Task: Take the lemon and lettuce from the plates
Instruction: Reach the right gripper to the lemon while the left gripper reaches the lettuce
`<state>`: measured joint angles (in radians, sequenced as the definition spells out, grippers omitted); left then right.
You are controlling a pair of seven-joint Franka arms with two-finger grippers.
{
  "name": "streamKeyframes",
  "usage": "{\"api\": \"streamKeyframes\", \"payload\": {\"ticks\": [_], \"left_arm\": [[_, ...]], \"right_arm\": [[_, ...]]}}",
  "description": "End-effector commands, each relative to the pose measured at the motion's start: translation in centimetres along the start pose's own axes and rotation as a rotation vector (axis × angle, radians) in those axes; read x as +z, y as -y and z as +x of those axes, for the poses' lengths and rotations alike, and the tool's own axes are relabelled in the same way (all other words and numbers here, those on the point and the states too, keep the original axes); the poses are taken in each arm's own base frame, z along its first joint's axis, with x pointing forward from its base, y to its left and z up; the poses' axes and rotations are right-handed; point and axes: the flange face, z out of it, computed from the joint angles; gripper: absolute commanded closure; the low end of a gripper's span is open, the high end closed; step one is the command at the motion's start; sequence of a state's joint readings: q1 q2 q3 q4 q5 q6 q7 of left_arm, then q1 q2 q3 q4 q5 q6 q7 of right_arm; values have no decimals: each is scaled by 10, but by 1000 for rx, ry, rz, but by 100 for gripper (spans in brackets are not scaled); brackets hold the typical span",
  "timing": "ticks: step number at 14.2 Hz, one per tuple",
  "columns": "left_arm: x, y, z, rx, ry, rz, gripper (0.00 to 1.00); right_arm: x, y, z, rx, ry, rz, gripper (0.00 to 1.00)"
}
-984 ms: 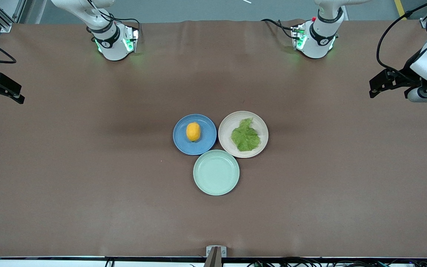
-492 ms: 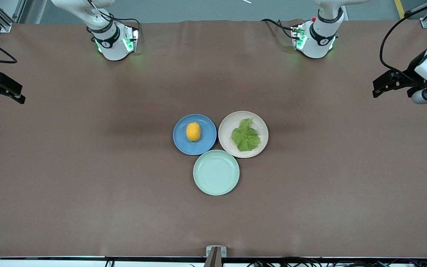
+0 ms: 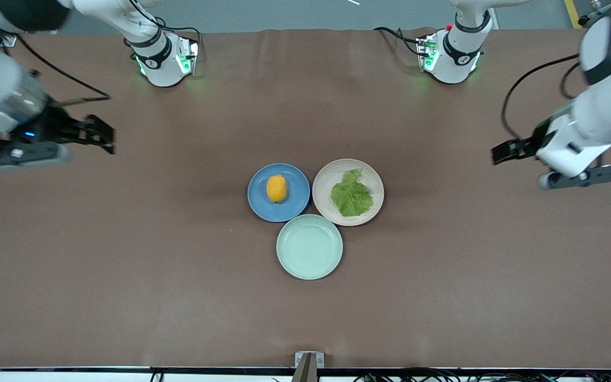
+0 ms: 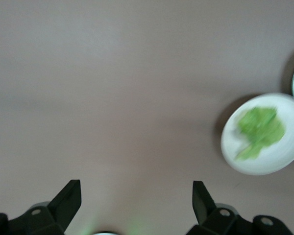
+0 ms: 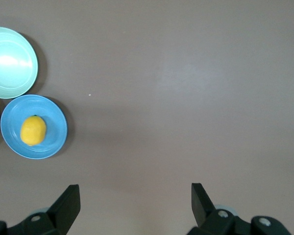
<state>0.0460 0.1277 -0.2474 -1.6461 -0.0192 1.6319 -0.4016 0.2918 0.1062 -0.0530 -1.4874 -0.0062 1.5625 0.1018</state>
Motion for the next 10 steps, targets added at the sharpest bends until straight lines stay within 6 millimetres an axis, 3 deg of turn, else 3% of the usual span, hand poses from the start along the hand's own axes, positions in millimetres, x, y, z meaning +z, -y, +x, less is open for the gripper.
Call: {"api": "streamKeyframes", "payload": {"ticks": [1,4,5,8,9,10], "left_arm": [[52,-40,-6,-184,-4,-48,0],[119,-89,-28,-393,-16,-76,0],[137,-107,-36,-475,-8,-84,0],[191,-155,-51,-583,21,-59,2],[204,-161,-49,-639,18,-60,5],[220,-175,-53,-703,19,-70,10]], "right_arm": [[18,46,12,25,-11,5,0],[64,90,14,-34,74,11,0],[83,121,11,-68,112,-10,0],[125,181,8,0,152,-23,1],[140,207,6,-23,141,-12,0],[163,220,7,-25,133,-6,0]]}}
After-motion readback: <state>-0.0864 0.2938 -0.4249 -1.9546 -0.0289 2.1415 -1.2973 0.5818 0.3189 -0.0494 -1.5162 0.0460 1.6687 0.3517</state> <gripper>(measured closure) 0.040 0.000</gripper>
